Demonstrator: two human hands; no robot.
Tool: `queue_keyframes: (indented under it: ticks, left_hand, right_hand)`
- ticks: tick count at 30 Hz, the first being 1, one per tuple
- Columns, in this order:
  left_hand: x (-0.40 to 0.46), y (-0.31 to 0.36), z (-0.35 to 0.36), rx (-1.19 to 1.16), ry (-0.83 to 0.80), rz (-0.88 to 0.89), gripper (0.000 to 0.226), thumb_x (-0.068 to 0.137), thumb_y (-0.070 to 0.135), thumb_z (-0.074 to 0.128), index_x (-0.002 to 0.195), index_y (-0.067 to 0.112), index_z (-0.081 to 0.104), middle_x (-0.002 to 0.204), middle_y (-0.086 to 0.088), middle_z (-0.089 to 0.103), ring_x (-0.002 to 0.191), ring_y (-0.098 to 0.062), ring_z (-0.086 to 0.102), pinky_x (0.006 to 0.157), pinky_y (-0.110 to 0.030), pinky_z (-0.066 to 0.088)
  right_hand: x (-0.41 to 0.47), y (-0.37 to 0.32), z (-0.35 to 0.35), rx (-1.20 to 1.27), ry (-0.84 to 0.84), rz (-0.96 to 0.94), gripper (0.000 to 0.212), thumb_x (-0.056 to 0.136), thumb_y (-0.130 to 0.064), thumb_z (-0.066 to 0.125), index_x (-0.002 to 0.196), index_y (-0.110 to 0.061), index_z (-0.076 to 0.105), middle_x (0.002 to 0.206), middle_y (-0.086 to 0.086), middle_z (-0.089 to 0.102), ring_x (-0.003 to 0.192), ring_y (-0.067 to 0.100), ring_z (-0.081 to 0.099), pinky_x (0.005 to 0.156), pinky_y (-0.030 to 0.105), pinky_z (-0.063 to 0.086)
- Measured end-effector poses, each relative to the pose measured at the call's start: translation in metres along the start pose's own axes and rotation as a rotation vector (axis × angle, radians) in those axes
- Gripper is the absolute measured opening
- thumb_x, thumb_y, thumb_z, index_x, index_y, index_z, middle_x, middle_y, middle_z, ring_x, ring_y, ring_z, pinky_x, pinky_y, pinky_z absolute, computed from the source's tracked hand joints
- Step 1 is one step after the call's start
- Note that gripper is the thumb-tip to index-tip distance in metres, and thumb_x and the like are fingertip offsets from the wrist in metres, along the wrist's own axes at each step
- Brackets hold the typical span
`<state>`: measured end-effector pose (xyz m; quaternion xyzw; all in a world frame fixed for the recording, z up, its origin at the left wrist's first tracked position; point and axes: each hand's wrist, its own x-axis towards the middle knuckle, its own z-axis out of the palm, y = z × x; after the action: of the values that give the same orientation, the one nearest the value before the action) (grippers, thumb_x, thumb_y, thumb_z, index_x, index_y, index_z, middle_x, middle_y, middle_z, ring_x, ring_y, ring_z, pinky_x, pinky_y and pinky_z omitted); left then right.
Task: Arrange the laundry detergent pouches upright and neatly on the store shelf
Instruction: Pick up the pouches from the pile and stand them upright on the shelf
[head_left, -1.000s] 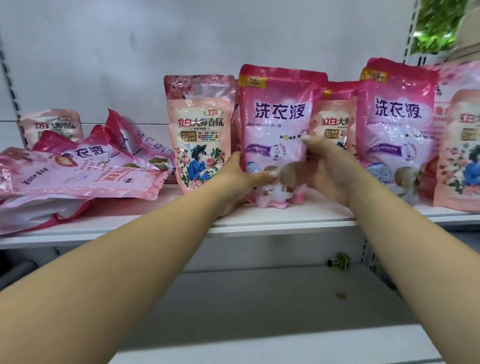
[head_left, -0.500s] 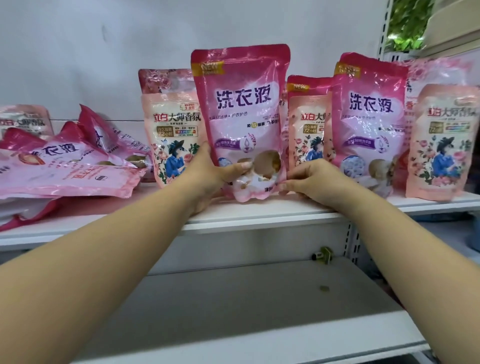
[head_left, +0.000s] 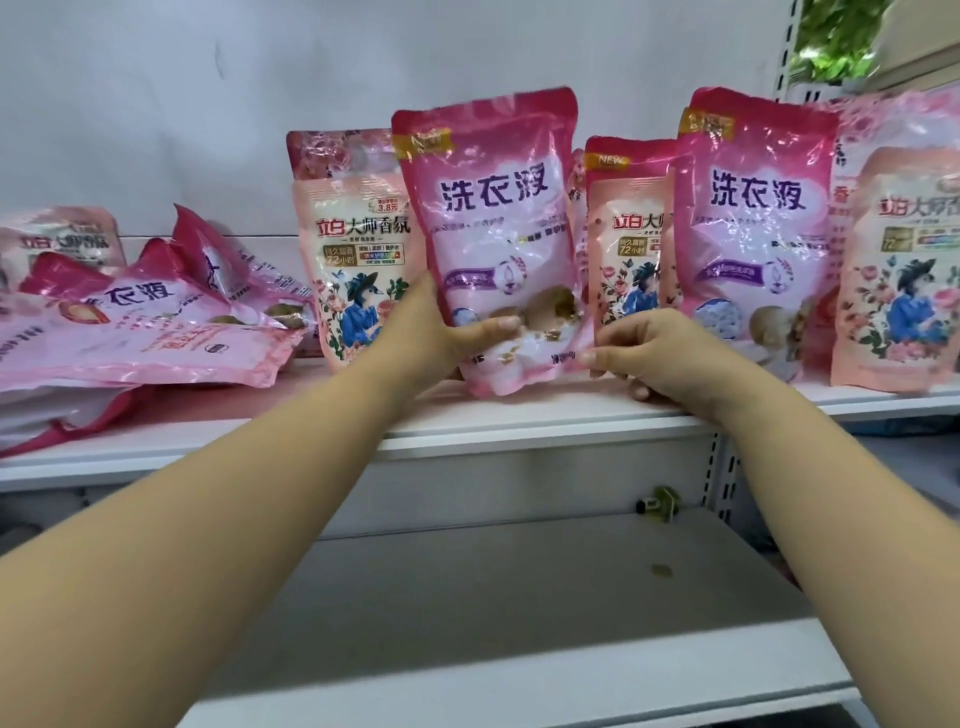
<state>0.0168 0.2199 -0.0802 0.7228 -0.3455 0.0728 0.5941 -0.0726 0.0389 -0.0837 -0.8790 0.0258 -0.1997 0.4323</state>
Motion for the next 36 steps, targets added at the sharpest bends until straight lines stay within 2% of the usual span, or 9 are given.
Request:
queue_keyframes:
  ticks: [8, 11, 14, 18, 22, 24, 26, 29, 36]
  left_hand:
    - [0.007, -0.004, 0.009, 0.22, 0.032, 0.037, 0.068, 0.071, 0.033, 0.077, 0.125, 0.014, 0.039, 0.116, 0.002, 0.057, 0.104, -0.015, 0.053, 0.088, -0.025, 0.04]
    - [0.005, -0.004, 0.01, 0.254, -0.027, 0.016, 0.071, 0.075, 0.037, 0.072, 0.129, 0.013, 0.031, 0.121, -0.001, 0.053, 0.105, -0.015, 0.049, 0.09, -0.026, 0.039]
    - [0.006, -0.004, 0.009, 0.252, -0.085, -0.049, 0.076, 0.08, 0.046, 0.064, 0.136, 0.012, 0.026, 0.13, -0.002, 0.049, 0.105, -0.014, 0.046, 0.09, -0.024, 0.036]
    - [0.006, -0.001, 0.006, 0.207, -0.122, -0.095, 0.07, 0.085, 0.049, 0.054, 0.137, 0.008, 0.03, 0.127, -0.004, 0.048, 0.104, -0.012, 0.04, 0.089, -0.019, 0.03]
    - [0.004, -0.001, 0.006, 0.155, -0.159, -0.12, 0.018, 0.093, 0.033, 0.05, 0.093, 0.016, 0.053, 0.091, 0.006, 0.057, 0.08, -0.006, 0.051, 0.068, -0.002, 0.039]
    - [0.004, -0.001, 0.008, 0.117, -0.161, -0.105, 0.016, 0.093, 0.026, 0.051, 0.078, 0.023, 0.051, 0.079, 0.011, 0.057, 0.075, -0.004, 0.054, 0.06, 0.001, 0.041]
    - [0.006, -0.002, 0.006, 0.077, -0.17, -0.109, 0.018, 0.089, 0.035, 0.056, 0.091, 0.017, 0.054, 0.086, 0.009, 0.06, 0.083, -0.006, 0.057, 0.075, -0.006, 0.045]
    - [0.008, -0.004, 0.005, 0.109, -0.177, -0.101, 0.082, 0.068, 0.063, 0.065, 0.128, 0.011, 0.043, 0.116, 0.001, 0.062, 0.108, -0.015, 0.058, 0.101, -0.033, 0.043]
    - [0.009, -0.01, 0.007, 0.21, -0.142, -0.081, 0.045, 0.088, 0.035, 0.058, 0.129, 0.017, 0.047, 0.109, 0.007, 0.055, 0.101, -0.012, 0.05, 0.09, -0.023, 0.036]
  right_hand:
    - [0.009, -0.004, 0.008, -0.292, 0.065, 0.045, 0.016, 0.087, -0.025, 0.063, 0.085, -0.013, 0.074, 0.063, 0.004, 0.057, 0.048, 0.011, 0.04, 0.048, 0.019, 0.036]
    - [0.008, -0.003, 0.008, -0.262, 0.057, 0.023, 0.02, 0.083, -0.029, 0.067, 0.097, -0.016, 0.071, 0.082, -0.003, 0.065, 0.069, 0.011, 0.052, 0.062, 0.021, 0.039]
    - [0.007, -0.002, 0.007, -0.128, -0.007, -0.003, 0.046, 0.076, -0.036, 0.071, 0.118, -0.02, 0.059, 0.109, -0.009, 0.061, 0.1, 0.012, 0.055, 0.087, 0.023, 0.035]
    - [0.014, -0.008, 0.011, -0.223, -0.149, 0.037, 0.108, 0.046, -0.071, 0.07, 0.136, -0.02, 0.039, 0.133, -0.006, 0.052, 0.121, 0.016, 0.048, 0.109, 0.036, 0.031]
    - [0.023, -0.015, 0.019, -0.192, -0.079, 0.004, 0.08, 0.07, -0.05, 0.071, 0.133, -0.012, 0.041, 0.133, 0.002, 0.052, 0.119, 0.021, 0.048, 0.106, 0.034, 0.033]
    - [0.025, -0.012, 0.024, -0.134, -0.013, -0.035, 0.075, 0.073, -0.038, 0.073, 0.133, -0.009, 0.04, 0.132, 0.003, 0.052, 0.12, 0.022, 0.048, 0.103, 0.03, 0.034]
    - [0.025, -0.011, 0.026, -0.057, 0.043, -0.083, 0.057, 0.074, -0.025, 0.074, 0.122, -0.009, 0.049, 0.109, -0.002, 0.061, 0.103, 0.018, 0.056, 0.095, 0.03, 0.043]
    - [0.023, -0.012, 0.025, 0.043, 0.094, -0.144, 0.041, 0.076, -0.009, 0.071, 0.111, -0.015, 0.051, 0.088, -0.014, 0.057, 0.085, 0.006, 0.056, 0.077, 0.016, 0.043]
    - [0.025, -0.01, 0.026, 0.073, 0.154, -0.227, 0.037, 0.073, 0.0, 0.073, 0.106, -0.009, 0.058, 0.087, -0.007, 0.059, 0.076, 0.003, 0.056, 0.061, 0.002, 0.044]
